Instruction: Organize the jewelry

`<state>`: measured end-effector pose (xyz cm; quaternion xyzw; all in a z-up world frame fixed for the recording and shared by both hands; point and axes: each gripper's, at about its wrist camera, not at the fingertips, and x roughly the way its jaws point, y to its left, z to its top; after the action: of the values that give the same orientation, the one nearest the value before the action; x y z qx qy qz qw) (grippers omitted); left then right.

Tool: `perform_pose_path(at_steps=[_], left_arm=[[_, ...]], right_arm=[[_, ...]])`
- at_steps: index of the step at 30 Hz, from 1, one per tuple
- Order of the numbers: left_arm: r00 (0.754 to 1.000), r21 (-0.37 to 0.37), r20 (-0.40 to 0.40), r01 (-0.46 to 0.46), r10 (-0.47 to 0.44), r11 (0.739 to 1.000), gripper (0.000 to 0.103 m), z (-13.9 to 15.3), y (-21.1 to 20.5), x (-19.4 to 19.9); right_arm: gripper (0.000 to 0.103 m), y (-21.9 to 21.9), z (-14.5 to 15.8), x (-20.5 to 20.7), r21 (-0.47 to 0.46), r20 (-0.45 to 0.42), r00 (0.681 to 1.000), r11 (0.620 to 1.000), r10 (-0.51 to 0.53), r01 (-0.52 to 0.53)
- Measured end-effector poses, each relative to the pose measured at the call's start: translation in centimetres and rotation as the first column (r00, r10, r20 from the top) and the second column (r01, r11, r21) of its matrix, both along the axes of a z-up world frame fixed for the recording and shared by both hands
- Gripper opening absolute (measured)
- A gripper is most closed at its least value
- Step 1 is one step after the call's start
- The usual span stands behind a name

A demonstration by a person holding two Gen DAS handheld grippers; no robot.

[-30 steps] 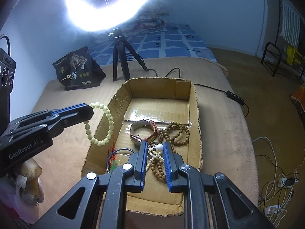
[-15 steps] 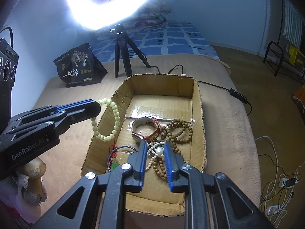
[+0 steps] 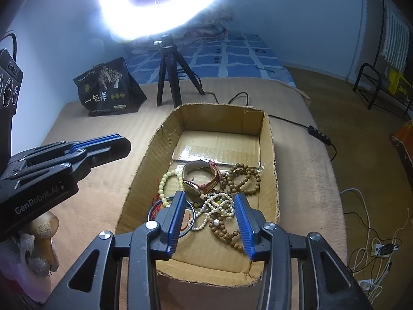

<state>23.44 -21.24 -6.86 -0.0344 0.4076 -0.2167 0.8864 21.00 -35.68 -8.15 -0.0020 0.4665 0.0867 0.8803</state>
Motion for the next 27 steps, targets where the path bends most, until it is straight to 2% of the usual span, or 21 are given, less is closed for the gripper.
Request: perform_pose_path(at_steps=[9,12,15,16,17,18,20,22,24,26,27], left_arm=[[0.998,0.001,0.055,-0.014,0.014,1.000,0.006,2.2,2.3,-3.0],[0.997,0.001,0.075,-0.018,0.018,1.000,0.006,2.9,3.0,-4.4],[0.995,0.003,0.094,-0.018,0.017,1.000,0.009,3.6,3.7,-5.7],[0.995,0.006,0.103,-0.017,0.017,1.000,0.018,3.8,3.9,-6.2],[0.994,0.008,0.109,-0.017,0.016,1.000,0.032,4.0,4.1,-6.5],[0.992,0.011,0.123,-0.021,0.019,1.000,0.037,4.3,4.3,-7.1],[0.988,0.028,0.155,-0.022,0.017,0.999,0.040,4.9,4.7,-8.3],[0.985,0.046,0.172,-0.015,0.007,0.999,0.042,5.2,4.8,-9.4],[0.983,0.056,0.185,-0.015,0.004,0.998,0.055,5.6,5.2,-10.4],[0.979,0.059,0.205,-0.024,0.011,0.998,0.069,6.0,5.6,-11.4],[0.977,0.060,0.213,-0.029,0.016,0.998,0.072,6.1,5.8,-11.8]], right_arm=[[0.042,0.9,2.9,-2.3,-0.033,0.056,0.998,0.999,-0.010,0.012],[0.049,1.1,3.6,-3.2,-0.044,0.070,0.997,0.999,-0.017,0.020],[0.050,1.4,4.5,-4.3,-0.053,0.086,0.996,0.998,-0.029,0.034],[0.051,1.4,4.7,-4.6,-0.051,0.090,0.995,0.998,-0.032,0.036],[0.056,1.4,5.1,-5.0,-0.047,0.098,0.994,0.998,-0.038,0.042],[0.059,1.5,5.5,-5.5,-0.046,0.110,0.993,0.998,-0.044,0.049],[0.069,1.5,6.0,-6.2,-0.041,0.128,0.990,0.997,-0.052,0.058],[0.071,1.5,6.5,-6.9,-0.030,0.142,0.988,0.998,-0.057,0.061],[0.076,1.4,7.0,-7.7,-0.014,0.154,0.985,0.997,-0.071,0.074],[0.085,1.3,7.2,-8.4,-0.001,0.167,0.982,0.996,-0.084,0.086],[0.086,1.3,7.4,-8.8,0.004,0.175,0.980,0.996,-0.092,0.092]])
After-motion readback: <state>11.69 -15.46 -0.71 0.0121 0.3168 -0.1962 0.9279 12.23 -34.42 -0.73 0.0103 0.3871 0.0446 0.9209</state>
